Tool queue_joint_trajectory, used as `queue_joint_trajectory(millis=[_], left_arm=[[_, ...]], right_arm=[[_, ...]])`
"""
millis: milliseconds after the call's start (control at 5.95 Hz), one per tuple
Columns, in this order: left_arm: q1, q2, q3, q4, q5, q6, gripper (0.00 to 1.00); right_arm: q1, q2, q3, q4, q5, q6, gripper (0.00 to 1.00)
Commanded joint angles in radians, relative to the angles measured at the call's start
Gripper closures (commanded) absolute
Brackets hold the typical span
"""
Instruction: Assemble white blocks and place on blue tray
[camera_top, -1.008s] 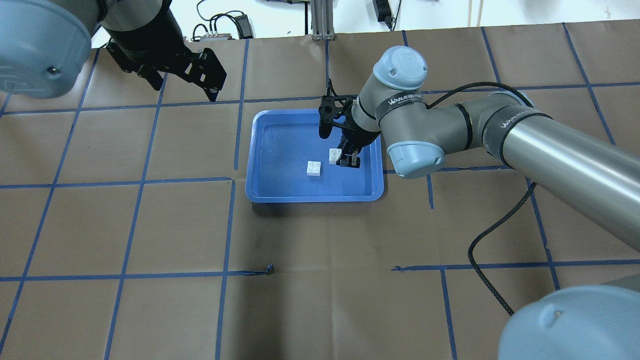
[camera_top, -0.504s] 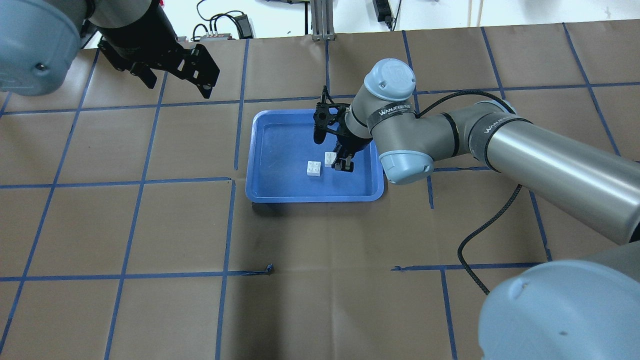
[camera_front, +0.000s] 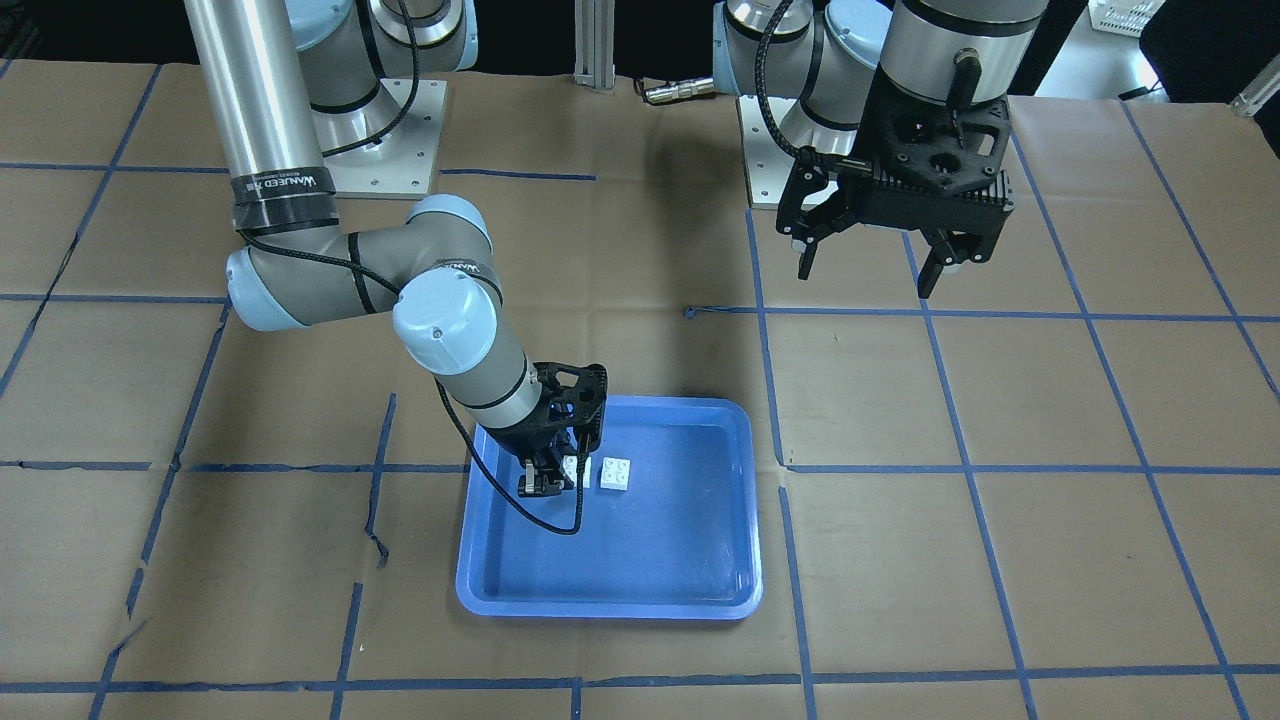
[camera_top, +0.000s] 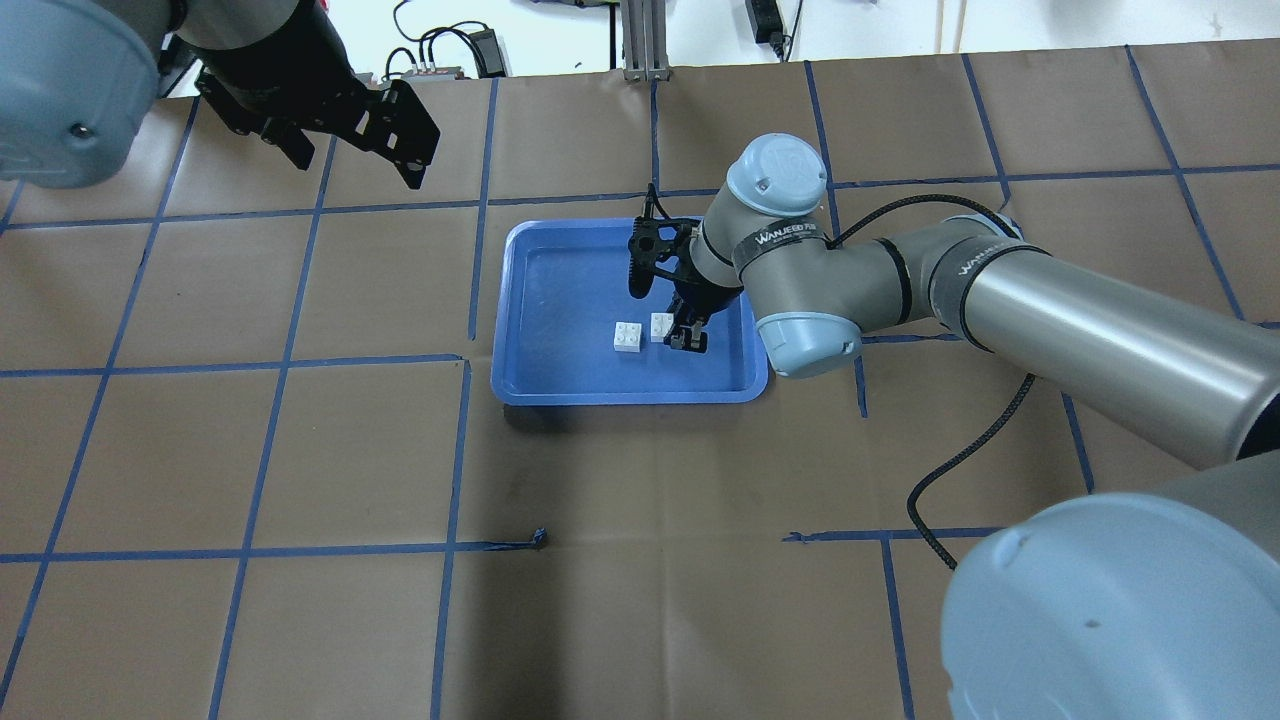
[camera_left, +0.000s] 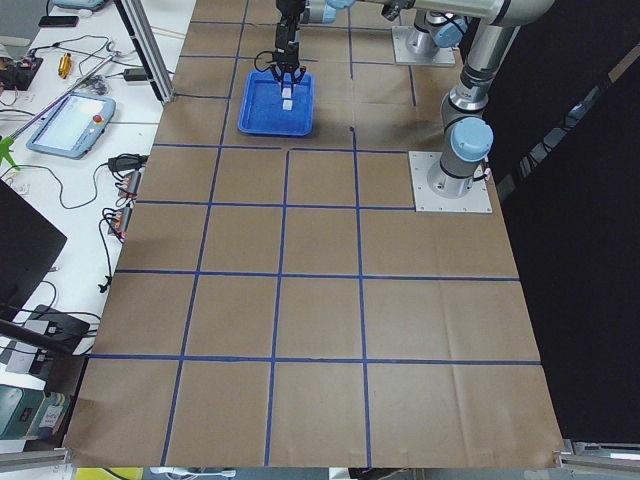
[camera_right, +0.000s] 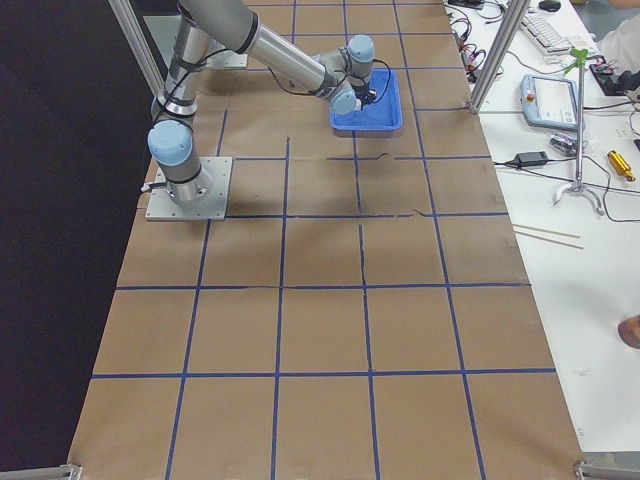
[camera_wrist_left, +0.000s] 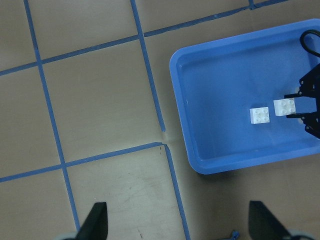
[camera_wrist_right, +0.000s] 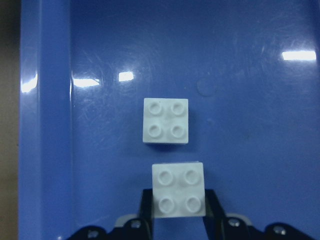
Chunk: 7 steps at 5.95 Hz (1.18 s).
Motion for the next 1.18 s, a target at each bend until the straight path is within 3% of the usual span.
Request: queue_joint_trajectory(millis=[0, 1008], left_arm=[[0.0, -0.001, 0.0, 0.001, -0.001, 0.001, 0.01], [-0.003, -0.003, -0.003, 0.001, -0.001, -0.001, 0.01]], right_arm=[[0.003, -0.001, 0.008, 0.0, 0.001, 0.002, 0.77], [0.018, 0.002, 0.014, -0.017, 0.0, 0.035, 0.77]])
